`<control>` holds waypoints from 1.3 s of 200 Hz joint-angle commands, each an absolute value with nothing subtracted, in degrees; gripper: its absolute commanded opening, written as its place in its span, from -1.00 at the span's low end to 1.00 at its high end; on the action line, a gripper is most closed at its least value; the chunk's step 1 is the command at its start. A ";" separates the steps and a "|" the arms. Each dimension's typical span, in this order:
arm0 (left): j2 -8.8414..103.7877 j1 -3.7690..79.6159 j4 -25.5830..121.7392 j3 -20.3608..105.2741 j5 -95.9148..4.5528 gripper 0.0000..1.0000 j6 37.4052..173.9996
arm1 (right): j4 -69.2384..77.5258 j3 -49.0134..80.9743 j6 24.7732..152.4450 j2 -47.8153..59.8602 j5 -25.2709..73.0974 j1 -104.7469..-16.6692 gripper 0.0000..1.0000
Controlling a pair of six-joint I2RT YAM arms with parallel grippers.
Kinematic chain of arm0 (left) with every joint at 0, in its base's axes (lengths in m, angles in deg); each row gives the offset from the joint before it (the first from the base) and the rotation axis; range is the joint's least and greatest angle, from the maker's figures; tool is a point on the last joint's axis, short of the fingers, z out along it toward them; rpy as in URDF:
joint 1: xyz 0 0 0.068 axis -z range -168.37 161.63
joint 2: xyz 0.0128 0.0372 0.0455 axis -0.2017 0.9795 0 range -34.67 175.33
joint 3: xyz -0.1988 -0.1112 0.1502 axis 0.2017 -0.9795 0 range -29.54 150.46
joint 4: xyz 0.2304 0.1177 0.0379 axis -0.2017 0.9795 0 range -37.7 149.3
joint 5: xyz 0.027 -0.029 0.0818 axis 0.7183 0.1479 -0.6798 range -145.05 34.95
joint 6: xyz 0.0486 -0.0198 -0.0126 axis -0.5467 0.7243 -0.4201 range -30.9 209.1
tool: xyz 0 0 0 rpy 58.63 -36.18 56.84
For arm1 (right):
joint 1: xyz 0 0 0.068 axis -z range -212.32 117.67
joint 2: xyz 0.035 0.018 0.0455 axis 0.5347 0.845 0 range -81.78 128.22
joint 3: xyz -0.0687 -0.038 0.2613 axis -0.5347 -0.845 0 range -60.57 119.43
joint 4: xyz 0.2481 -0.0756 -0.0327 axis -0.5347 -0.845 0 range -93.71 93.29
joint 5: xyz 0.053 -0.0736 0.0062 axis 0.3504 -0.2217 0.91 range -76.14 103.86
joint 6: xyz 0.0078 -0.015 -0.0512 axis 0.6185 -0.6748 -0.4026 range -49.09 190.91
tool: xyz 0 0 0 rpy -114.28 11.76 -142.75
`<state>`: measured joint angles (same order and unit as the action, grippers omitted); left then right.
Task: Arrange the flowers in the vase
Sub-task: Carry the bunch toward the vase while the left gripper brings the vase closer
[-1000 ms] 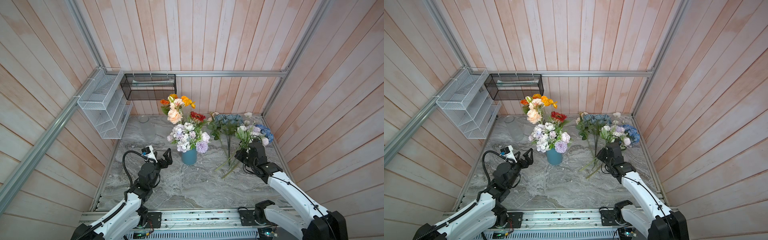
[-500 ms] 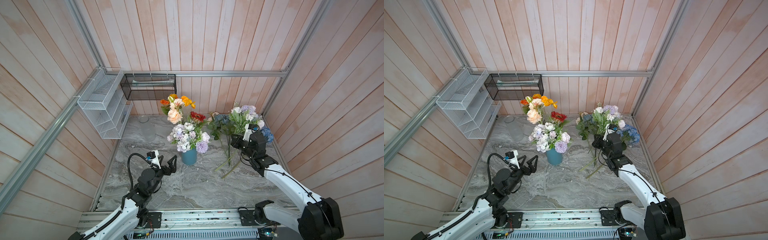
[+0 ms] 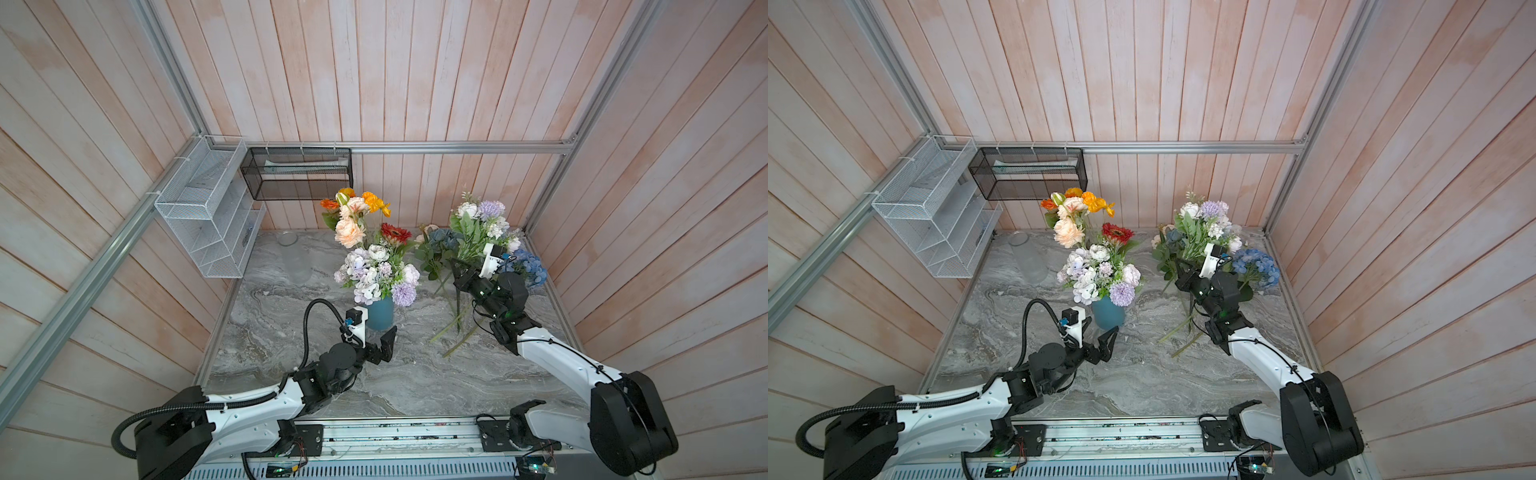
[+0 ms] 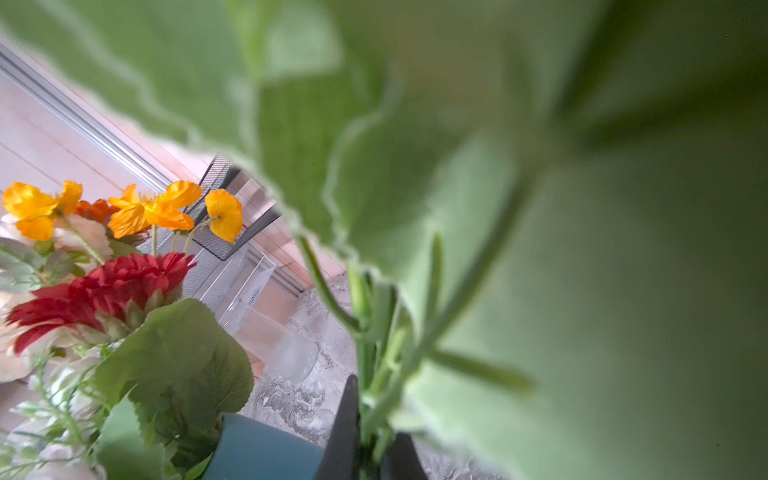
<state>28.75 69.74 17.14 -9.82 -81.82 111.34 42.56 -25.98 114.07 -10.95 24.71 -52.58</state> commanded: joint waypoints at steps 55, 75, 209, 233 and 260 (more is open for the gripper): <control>39.63 68.30 0.19 1.27 -92.12 1.00 102.75 | 60.57 -27.86 116.49 -6.29 27.95 -56.74 -1.00; 40.01 65.29 -0.14 2.27 -90.07 1.00 103.72 | 61.04 -27.50 115.72 -5.97 28.01 -56.72 -1.00; 38.20 56.63 1.82 5.34 -82.70 1.00 104.94 | 77.34 -28.51 114.90 -2.93 26.13 -60.54 -1.00; 37.81 56.63 2.20 5.00 -80.43 1.00 106.42 | 78.58 -28.34 115.82 -1.60 26.57 -60.54 -1.00; 37.06 56.63 2.55 4.33 -79.76 1.00 107.53 | 83.49 -29.51 119.12 0.27 26.75 -60.94 -1.00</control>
